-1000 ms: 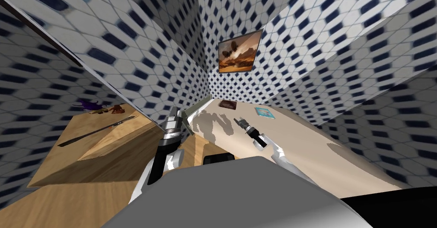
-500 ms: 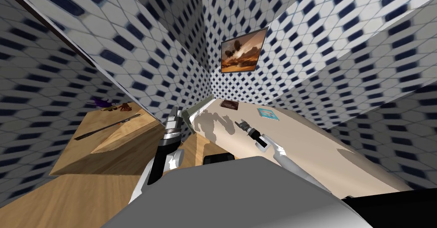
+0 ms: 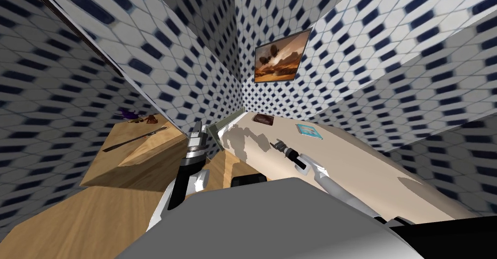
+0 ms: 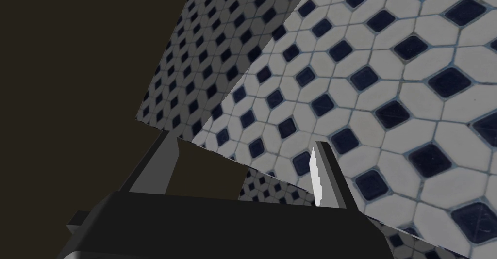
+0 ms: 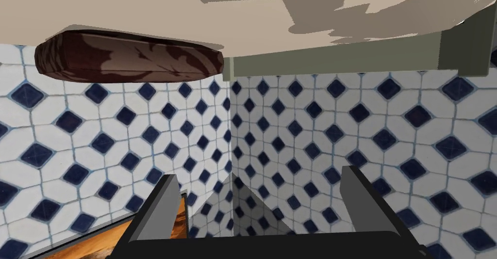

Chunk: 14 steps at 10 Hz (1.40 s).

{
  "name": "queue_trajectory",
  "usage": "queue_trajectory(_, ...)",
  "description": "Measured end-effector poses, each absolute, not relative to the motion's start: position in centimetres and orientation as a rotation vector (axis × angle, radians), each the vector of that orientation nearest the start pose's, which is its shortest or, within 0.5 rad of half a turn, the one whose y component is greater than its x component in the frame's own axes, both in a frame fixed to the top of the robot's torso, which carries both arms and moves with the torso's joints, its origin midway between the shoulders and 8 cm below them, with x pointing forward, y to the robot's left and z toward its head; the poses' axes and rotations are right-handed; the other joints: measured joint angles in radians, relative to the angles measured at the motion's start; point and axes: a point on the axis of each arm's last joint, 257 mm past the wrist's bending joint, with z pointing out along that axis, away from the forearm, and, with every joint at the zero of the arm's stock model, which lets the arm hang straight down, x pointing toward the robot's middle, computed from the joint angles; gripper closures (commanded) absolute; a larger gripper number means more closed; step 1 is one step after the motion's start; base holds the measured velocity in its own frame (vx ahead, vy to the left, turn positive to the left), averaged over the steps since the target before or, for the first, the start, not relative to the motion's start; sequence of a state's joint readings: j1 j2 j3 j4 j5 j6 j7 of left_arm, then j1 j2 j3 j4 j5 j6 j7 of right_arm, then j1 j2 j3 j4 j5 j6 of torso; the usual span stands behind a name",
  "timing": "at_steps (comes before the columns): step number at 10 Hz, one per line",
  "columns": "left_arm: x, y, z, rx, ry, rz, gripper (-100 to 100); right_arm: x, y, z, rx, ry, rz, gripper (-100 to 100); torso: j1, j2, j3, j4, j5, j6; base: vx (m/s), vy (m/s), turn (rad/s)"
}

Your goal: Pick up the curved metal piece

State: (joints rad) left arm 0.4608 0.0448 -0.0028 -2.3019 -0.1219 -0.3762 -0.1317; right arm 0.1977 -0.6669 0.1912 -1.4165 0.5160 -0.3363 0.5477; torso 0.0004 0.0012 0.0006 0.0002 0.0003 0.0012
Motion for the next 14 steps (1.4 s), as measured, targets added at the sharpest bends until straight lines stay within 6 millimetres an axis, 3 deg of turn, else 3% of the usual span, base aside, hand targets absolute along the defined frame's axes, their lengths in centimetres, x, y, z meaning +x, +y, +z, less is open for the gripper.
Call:
queue_trajectory(1, 36.5, 26.1, 2.2, -0.546, 0.786, -1.095, 0, 42.9, -34.3, -35.5, -0.377, 1.859, 0.139, -100, 0.0, 0.0, 0.0, 0.0, 0.0, 0.0, -0.005, 0.001, 0.051)
queue_trajectory(5, 36.5, 26.1, 2.2, -0.546, 0.786, -1.095, 0, 41.5, -37.3, -38.3, -0.468, 1.934, 0.043, -100, 0.0, 0.0, 0.0, 0.0, 0.0, 0.0, -0.006, 0.0, 0.06)
queue_trajectory(8, 36.5, 26.1, 2.2, -0.546, 0.786, -1.095, 0, 39.6, -40.8, -41.3, -0.582, 2.014, -0.063, -100, 0.0, 0.001, 0.0, 0.0, 0.0, 0.0, -0.01, -0.002, 0.058)
queue_trajectory(14, 36.5, 26.1, 2.2, -0.546, 0.786, -1.095, 0, 36.2, -46.6, -44.5, -0.738, 2.125, -0.213, -100, 0.0, 0.001, 0.0, 0.0, 0.0, 0.0, -0.011, -0.003, 0.051)
